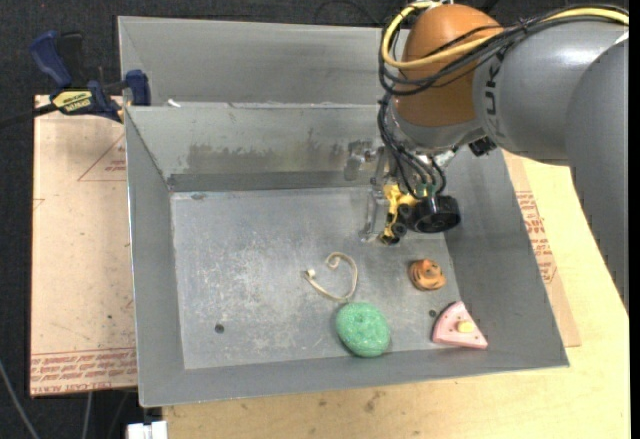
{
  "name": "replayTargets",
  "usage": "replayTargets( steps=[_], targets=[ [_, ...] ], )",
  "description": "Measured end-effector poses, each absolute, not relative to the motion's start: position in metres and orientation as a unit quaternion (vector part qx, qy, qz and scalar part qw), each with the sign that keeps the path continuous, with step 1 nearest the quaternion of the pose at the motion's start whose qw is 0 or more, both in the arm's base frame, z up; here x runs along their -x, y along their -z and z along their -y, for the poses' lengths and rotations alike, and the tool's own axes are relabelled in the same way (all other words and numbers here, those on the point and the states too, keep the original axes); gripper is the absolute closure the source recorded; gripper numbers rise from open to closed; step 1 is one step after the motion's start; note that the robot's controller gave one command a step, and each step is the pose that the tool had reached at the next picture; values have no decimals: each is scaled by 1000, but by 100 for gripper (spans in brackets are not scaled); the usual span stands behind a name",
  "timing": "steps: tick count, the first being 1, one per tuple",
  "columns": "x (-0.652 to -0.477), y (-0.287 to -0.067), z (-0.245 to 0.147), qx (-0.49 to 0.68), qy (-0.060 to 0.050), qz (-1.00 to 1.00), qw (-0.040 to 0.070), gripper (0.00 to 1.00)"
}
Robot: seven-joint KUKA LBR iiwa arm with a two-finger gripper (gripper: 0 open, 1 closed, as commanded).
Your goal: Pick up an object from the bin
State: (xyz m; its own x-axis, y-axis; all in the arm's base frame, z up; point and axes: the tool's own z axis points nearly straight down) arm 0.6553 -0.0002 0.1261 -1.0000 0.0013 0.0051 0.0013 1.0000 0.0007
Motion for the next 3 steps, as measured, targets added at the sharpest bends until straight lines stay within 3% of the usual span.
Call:
replayTargets(
  steps=[1, 3],
  targets=[
    [-657, -131, 0, 1, 0, 1000, -1, 0],
    [-635, -89, 78, -6, 0, 1000, 0, 0]
  ],
)
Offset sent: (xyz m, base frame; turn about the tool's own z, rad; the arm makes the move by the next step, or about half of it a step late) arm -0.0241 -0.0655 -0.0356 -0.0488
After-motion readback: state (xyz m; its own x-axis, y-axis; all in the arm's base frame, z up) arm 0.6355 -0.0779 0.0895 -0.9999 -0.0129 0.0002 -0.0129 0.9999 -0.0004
